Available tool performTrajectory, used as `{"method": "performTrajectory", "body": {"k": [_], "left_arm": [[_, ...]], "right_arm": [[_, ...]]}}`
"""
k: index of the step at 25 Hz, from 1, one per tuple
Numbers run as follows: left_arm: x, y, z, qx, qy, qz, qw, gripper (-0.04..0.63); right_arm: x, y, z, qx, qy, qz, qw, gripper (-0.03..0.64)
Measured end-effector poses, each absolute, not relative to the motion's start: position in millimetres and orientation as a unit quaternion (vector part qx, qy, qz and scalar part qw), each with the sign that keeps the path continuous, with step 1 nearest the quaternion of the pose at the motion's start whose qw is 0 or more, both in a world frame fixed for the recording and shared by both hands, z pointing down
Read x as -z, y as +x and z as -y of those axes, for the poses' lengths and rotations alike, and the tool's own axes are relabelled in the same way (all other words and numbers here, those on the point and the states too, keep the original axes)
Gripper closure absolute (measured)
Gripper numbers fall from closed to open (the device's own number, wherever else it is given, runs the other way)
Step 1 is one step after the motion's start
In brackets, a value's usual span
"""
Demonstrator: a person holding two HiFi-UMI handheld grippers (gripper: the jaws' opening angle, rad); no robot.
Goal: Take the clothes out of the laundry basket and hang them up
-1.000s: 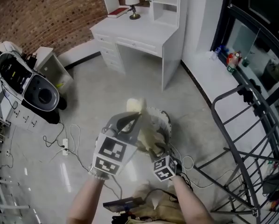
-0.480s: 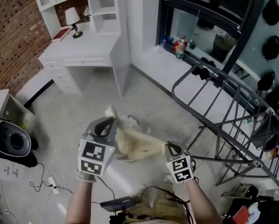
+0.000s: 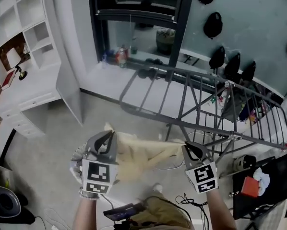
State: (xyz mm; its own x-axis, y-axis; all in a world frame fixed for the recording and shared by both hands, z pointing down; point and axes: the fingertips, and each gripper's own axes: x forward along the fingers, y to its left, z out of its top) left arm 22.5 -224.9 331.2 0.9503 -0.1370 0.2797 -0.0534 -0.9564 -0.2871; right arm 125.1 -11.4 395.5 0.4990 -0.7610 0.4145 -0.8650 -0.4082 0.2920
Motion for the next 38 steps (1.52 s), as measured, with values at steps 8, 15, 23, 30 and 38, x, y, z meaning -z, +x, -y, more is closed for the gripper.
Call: {"method": "performTrajectory", "body": {"k": [8,15,23,30,38], "left_arm": [[-296,104,167,0.105,-0.978,-0.001,0.180,0.591],[-279,171,137,0.091,-0.974,0.009,0.209,0.591],[-271,246,122,0.088,-0.965,0.000,0.246,0.591],[-285,329,133,0.103,-0.963,0.022,0.248,0.591],[-302,438,169,0.113,-0.957,0.055,0.262,0.591]], "right_arm": [[-317,179,-61,-0.046,0.875,0.418,0.240,0.606],[-284,238,-91,-0.012,0.883,0.396,0.251,0.606],[-273,304,-109,0.003,0.887,0.383,0.259,0.606],[-286,371,-103,-0.026,0.897,0.371,0.239,0.606],[-300,470,-68,-0.056,0.902,0.349,0.248,0.606]]}}
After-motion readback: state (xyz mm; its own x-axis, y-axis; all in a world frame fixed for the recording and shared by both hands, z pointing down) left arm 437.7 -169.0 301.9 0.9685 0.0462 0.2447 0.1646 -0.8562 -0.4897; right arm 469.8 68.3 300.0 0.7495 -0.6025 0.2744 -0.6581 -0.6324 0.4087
